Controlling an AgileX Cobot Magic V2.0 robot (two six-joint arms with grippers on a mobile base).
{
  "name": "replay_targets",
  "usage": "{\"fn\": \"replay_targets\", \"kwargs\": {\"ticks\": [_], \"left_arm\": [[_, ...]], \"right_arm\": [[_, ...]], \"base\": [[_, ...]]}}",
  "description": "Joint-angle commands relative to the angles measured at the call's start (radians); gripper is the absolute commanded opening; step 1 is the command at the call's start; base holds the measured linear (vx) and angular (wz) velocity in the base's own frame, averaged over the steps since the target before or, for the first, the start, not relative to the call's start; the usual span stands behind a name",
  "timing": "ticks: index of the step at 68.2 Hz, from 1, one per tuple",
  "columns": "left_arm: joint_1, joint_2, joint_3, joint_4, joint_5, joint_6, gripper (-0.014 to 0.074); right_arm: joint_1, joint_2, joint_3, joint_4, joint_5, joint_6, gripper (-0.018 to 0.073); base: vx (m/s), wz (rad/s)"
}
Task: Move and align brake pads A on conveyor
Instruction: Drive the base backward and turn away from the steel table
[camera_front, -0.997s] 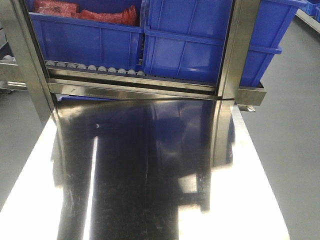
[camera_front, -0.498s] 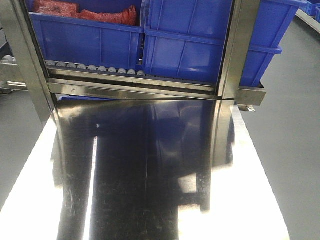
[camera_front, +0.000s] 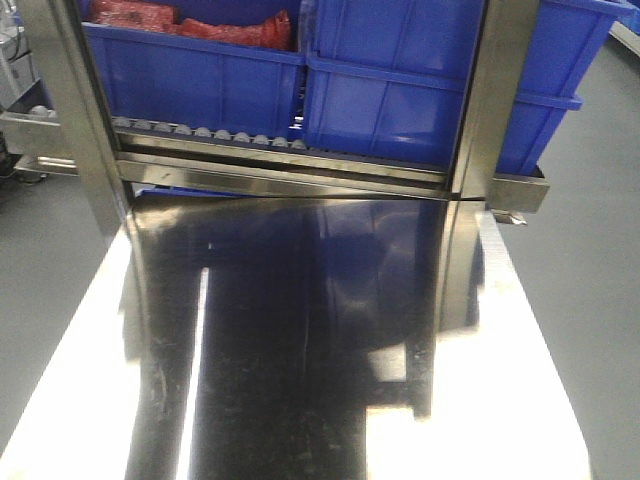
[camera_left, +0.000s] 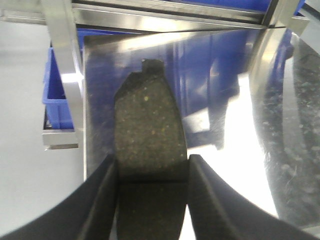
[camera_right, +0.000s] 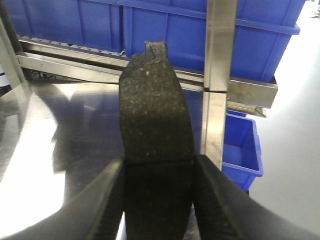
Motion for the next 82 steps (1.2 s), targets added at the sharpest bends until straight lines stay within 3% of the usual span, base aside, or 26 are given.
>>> {"fn": "replay_targets", "kwargs": {"ticks": [1, 26, 82], "left_arm": [[-0.007, 0.009, -0.027, 0.011, -0.088, -0.008, -0.0006], [-0.007, 0.009, -0.027, 0.011, -0.088, -0.008, -0.0006], [-0.007, 0.009, -0.027, 0.011, -0.088, -0.008, -0.0006]], "right_arm": [[-0.006, 0.012, -0.029, -0.039, -0.079, -0.004, -0.0004], [-0.006, 0.012, -0.029, -0.039, -0.08, -0.004, -0.0004], [-0.006, 0.012, -0.029, -0.039, -0.079, -0.004, -0.0004]], "base": [[-0.05, 0.19], [-0.1, 0.42], [-0.2, 0.77]]}}
